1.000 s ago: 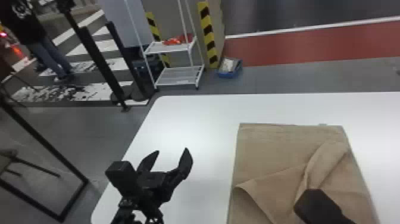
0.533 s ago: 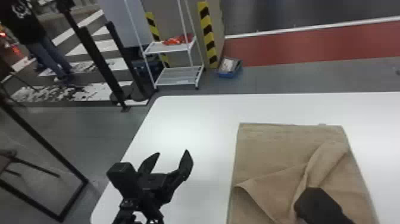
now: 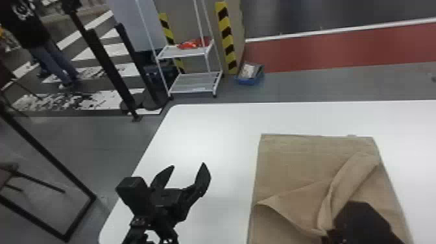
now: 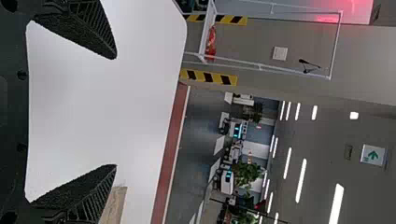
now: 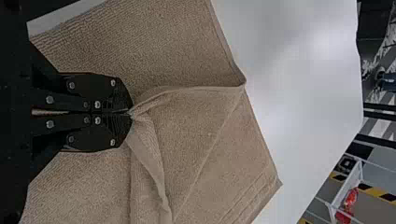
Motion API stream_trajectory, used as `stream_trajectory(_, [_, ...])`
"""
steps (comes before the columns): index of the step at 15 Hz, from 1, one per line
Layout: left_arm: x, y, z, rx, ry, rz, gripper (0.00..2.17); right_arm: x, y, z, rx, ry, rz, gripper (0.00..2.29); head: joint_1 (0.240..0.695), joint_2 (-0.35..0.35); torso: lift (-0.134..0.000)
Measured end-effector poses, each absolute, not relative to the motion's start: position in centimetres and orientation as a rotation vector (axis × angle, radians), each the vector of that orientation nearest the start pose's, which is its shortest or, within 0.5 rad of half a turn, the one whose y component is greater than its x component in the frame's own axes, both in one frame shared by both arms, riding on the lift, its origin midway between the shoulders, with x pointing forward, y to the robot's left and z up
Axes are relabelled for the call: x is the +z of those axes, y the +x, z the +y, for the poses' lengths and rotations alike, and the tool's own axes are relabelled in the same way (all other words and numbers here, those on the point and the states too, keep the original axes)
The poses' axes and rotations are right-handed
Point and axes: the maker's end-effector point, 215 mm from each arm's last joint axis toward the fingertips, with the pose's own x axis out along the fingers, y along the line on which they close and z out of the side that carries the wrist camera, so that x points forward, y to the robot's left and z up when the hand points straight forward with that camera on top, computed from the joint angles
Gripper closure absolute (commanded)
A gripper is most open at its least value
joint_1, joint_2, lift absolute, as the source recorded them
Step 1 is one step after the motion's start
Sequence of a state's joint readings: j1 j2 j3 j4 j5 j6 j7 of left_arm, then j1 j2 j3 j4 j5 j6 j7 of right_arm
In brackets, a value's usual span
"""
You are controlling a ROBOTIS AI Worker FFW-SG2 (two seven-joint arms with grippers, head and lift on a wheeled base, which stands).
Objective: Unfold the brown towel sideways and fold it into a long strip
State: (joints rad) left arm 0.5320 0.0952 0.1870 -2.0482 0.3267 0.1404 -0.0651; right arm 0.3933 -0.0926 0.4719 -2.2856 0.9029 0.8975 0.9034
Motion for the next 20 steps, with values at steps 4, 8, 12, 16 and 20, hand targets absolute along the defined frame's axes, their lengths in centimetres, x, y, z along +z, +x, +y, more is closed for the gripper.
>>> stream_trajectory(4, [-36.6, 43.7, 30.3, -0.019, -0.155, 0.147, 0.04, -40.4, 35.2, -10.0, 0.689, -0.439, 0.656, 1.42, 0.695, 0.291, -0.121])
stream_trajectory(8, [-35.9, 45.9, 29.1, -0.057, -0.130, 0.193, 0.05, -39.1, 35.8, -18.7, 0.565, -0.351, 0.662, 1.42, 0.695, 0.166, -0.120])
stream_trajectory(12, [-36.2, 48.2, 27.3, -0.105, -0.106, 0.262, 0.08, -39.3, 36.7, -24.2, 0.517, -0.291, 0.678, 1.42, 0.695, 0.054, -0.120])
stream_trajectory(16, [-38.0, 50.1, 25.7, -0.144, -0.127, 0.351, 0.10, -40.3, 37.9, -28.4, 0.475, -0.226, 0.704, 1.42, 0.695, -0.027, -0.120])
stream_trajectory(20, [-39.6, 52.4, 22.9, -0.189, -0.135, 0.410, 0.14, -39.8, 38.3, -34.2, 0.389, -0.162, 0.702, 1.42, 0.695, -0.132, -0.120])
